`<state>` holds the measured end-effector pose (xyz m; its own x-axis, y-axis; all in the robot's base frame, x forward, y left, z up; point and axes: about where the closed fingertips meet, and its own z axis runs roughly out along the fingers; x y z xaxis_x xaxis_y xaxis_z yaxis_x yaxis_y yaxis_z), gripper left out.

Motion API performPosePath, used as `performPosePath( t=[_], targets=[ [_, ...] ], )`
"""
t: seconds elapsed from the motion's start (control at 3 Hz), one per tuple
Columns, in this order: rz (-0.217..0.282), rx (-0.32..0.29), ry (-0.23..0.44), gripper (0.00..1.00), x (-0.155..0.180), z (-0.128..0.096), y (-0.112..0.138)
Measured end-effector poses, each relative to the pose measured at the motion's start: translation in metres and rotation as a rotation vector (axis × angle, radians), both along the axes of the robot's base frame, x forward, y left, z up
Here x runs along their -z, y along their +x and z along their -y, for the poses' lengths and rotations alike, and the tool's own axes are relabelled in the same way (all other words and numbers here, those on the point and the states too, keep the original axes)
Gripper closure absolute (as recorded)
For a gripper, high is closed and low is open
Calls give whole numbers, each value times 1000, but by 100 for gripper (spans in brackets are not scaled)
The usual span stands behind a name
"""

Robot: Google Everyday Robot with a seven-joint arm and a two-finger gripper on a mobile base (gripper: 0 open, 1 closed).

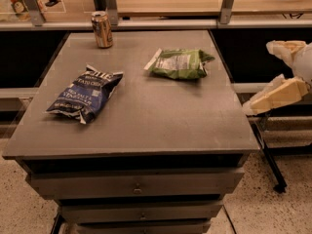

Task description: Move green jalapeno chip bag near orange can

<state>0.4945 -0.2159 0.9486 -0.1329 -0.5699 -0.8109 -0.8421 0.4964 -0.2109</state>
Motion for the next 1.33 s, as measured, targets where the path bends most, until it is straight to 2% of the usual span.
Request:
performPosePath(
  t=[0.33,0.67,1.33],
  targets=[
    [-4,-37,48,0,-5,-22,7],
    [9,-22,50,0,-12,-40,24],
    [163,33,-28,0,-11,-48,80]
  ],
)
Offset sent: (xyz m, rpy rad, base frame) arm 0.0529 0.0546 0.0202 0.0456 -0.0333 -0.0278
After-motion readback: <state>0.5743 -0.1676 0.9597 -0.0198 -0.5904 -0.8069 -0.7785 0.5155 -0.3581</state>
